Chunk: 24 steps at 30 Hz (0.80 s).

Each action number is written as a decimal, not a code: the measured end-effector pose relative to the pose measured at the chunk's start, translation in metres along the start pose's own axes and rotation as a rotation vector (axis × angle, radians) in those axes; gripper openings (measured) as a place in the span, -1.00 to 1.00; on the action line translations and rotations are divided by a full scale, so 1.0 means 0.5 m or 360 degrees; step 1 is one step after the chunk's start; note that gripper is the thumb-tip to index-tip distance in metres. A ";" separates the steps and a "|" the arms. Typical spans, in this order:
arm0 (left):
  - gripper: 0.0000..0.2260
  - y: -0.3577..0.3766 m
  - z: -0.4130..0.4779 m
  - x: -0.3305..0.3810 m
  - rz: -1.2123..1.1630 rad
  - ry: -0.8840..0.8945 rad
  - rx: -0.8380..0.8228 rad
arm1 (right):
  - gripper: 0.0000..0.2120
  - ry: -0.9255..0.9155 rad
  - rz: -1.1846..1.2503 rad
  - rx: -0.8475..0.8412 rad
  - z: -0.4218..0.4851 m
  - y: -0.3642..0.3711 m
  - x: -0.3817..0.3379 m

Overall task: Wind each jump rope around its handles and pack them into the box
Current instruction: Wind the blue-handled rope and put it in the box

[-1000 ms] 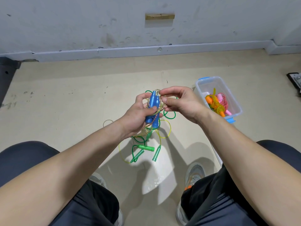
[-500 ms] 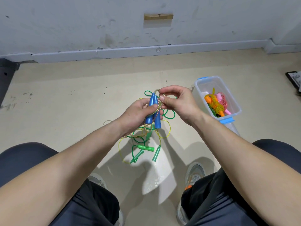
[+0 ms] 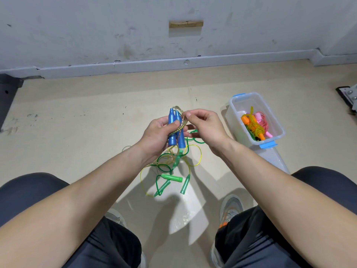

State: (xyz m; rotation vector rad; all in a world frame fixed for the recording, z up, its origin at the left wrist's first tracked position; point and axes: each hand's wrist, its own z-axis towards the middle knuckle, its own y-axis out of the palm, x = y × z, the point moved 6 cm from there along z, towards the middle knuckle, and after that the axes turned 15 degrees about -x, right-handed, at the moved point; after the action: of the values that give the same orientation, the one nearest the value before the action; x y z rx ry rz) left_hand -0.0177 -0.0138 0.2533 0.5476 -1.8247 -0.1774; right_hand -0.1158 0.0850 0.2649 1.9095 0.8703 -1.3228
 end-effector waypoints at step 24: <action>-0.87 -0.021 0.023 0.016 -0.0429 0.0148 0.0370 | -0.45 0.0360 0.0026 -0.0061 -0.006 0.063 0.074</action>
State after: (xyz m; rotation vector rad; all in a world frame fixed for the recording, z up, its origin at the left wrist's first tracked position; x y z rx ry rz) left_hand -0.0274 -0.0283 0.2525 0.9512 -1.6864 -0.1198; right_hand -0.0788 0.0755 0.2348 2.0591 0.9806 -1.0863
